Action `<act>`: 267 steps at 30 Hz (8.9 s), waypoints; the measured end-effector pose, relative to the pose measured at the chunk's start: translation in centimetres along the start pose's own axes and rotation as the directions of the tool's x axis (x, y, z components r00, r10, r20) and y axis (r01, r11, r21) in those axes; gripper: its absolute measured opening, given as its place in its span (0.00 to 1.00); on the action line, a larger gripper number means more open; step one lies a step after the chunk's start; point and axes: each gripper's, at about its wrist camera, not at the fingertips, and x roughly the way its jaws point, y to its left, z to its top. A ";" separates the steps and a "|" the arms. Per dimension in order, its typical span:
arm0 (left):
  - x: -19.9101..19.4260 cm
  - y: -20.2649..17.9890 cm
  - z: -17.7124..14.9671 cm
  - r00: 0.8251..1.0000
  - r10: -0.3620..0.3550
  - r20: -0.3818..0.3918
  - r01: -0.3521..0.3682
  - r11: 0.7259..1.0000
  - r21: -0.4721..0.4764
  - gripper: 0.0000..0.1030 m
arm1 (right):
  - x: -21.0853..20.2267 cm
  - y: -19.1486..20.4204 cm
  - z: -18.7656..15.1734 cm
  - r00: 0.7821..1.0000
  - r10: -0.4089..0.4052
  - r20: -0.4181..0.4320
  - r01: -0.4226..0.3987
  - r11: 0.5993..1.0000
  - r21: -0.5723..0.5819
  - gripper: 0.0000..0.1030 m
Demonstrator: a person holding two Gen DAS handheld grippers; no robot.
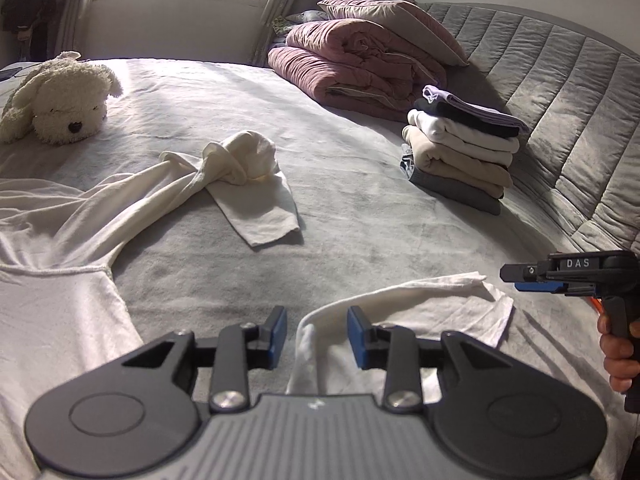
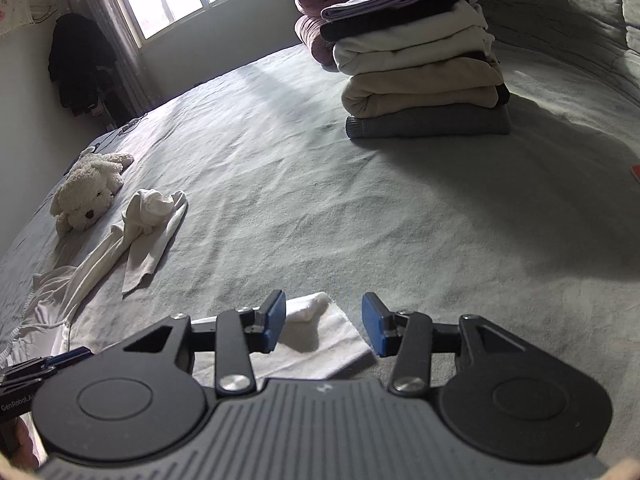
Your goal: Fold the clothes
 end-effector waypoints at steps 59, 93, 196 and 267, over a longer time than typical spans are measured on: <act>0.0 -12.1 0.8 0.994 0.027 -0.107 -0.008 0.984 0.180 0.54 | -9.6 -2.1 -2.5 0.997 -0.072 0.006 0.072 0.985 -0.157 0.34; -15.3 21.7 -3.8 0.733 0.652 -0.192 -0.624 0.533 -0.572 0.45 | -2.8 15.7 -8.3 0.878 0.307 -0.367 -0.454 0.778 -0.435 0.40; 3.6 7.0 5.2 0.797 0.551 -0.248 -0.592 0.793 -0.142 0.02 | -3.4 -2.0 -3.8 0.985 -0.144 -0.100 0.104 0.940 -0.326 0.03; -19.3 19.8 -11.7 0.922 0.370 0.117 -0.104 0.527 -0.844 0.51 | -9.8 -7.0 -12.8 0.964 0.062 0.257 -0.221 0.719 0.658 0.39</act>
